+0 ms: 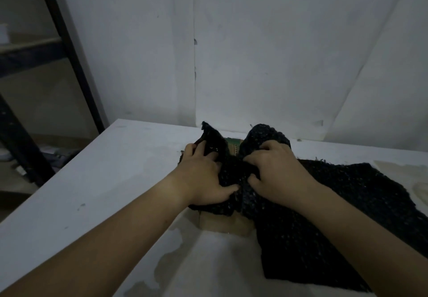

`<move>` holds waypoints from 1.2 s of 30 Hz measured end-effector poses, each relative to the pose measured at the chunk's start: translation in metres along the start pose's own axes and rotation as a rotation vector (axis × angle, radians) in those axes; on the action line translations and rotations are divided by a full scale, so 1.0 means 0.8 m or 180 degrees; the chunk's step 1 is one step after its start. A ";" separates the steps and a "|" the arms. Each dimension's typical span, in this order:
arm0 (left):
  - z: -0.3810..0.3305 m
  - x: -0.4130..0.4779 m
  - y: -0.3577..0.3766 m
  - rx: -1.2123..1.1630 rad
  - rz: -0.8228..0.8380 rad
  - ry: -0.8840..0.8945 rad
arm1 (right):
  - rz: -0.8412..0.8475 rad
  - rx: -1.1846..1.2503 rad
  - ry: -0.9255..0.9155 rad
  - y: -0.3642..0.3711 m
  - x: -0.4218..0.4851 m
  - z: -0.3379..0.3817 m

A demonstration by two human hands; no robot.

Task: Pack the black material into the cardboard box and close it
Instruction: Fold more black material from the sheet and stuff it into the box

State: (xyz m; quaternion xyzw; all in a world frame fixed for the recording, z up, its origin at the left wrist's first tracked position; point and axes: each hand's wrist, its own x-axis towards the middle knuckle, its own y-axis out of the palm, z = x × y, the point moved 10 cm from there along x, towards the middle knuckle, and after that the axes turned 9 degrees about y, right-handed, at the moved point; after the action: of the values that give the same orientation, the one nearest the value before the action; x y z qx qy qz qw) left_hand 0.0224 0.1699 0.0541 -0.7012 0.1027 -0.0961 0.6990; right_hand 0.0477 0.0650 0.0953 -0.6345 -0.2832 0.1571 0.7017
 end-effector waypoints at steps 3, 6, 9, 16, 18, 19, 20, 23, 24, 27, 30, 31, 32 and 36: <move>-0.001 -0.004 -0.011 -0.0107 -0.0309 0.0013 | 0.0729 -0.0306 0.0266 0.015 0.011 -0.006; -0.002 -0.013 -0.018 -0.0266 -0.0642 0.0034 | 0.1460 -0.0491 0.0403 0.045 0.013 -0.008; -0.004 -0.027 -0.041 -0.0383 -0.1345 0.0064 | 0.1606 -0.0554 0.0324 0.058 0.011 -0.004; 0.018 -0.037 -0.041 -0.0837 -0.1131 -0.0555 | -0.0203 0.0539 -0.0162 -0.016 0.005 -0.009; 0.018 -0.034 -0.035 -0.0818 -0.1000 -0.0561 | -0.0677 0.0843 0.0150 -0.040 0.002 -0.032; 0.016 -0.034 -0.036 -0.0820 -0.1064 -0.0515 | -0.0685 0.0888 0.0369 -0.042 0.001 -0.045; 0.014 -0.035 -0.040 -0.0786 -0.1166 -0.0456 | -0.0561 0.0854 0.0555 -0.036 0.001 -0.056; 0.005 -0.037 -0.053 -0.0443 -0.1398 -0.0275 | -0.0232 0.0603 0.0505 -0.019 0.000 -0.053; 0.003 -0.036 -0.054 -0.0362 -0.1370 -0.0222 | -0.0339 0.0584 0.0336 -0.023 -0.002 -0.043; 0.006 -0.029 -0.046 -0.0370 -0.1054 -0.0142 | -0.0541 0.0388 -0.0078 -0.029 -0.005 -0.016; 0.008 -0.013 -0.029 -0.0408 -0.0496 -0.0134 | 0.0022 -0.0044 -0.0018 -0.008 0.004 -0.008; 0.009 -0.007 -0.024 -0.0363 -0.0260 -0.0165 | 0.0291 -0.0173 0.0050 0.000 0.008 -0.008; 0.010 0.000 -0.019 -0.0302 -0.0032 -0.0201 | 0.0569 -0.0302 0.0106 0.010 0.013 -0.007; 0.008 0.017 -0.010 -0.0076 0.0512 -0.0280 | 0.1571 -0.0616 0.0264 0.052 0.026 -0.003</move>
State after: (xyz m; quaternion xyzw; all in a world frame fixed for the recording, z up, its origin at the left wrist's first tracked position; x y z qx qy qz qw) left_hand 0.0376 0.1725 0.0622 -0.7025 0.1290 -0.0075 0.6998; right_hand 0.0714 0.0816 0.0587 -0.7544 -0.1047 0.2696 0.5893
